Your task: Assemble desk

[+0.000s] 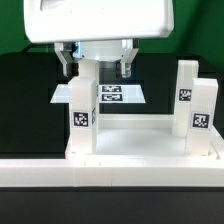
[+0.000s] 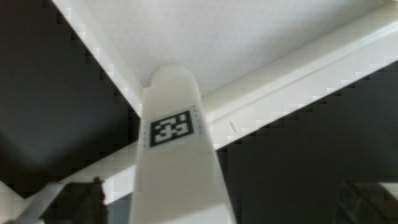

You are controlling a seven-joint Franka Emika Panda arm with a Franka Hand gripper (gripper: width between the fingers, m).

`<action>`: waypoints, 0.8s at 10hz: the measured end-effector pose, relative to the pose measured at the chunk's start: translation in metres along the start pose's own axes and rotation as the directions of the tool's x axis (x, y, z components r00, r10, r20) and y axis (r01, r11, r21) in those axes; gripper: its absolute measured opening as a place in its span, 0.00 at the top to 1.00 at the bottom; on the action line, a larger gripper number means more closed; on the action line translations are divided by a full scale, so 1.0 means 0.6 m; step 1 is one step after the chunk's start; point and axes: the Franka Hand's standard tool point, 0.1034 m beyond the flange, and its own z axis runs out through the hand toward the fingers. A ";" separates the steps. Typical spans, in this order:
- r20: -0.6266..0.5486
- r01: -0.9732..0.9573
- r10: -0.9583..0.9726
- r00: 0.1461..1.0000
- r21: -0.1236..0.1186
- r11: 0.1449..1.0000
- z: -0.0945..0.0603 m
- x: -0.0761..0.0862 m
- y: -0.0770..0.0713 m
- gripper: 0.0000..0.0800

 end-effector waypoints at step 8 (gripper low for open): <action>0.002 0.000 0.000 1.000 -0.001 1.000 0.002 -0.001 0.001 0.19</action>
Offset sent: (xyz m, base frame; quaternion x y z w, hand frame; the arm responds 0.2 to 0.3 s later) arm 0.0000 0.0000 0.0000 0.0000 0.0000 0.0000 1.0000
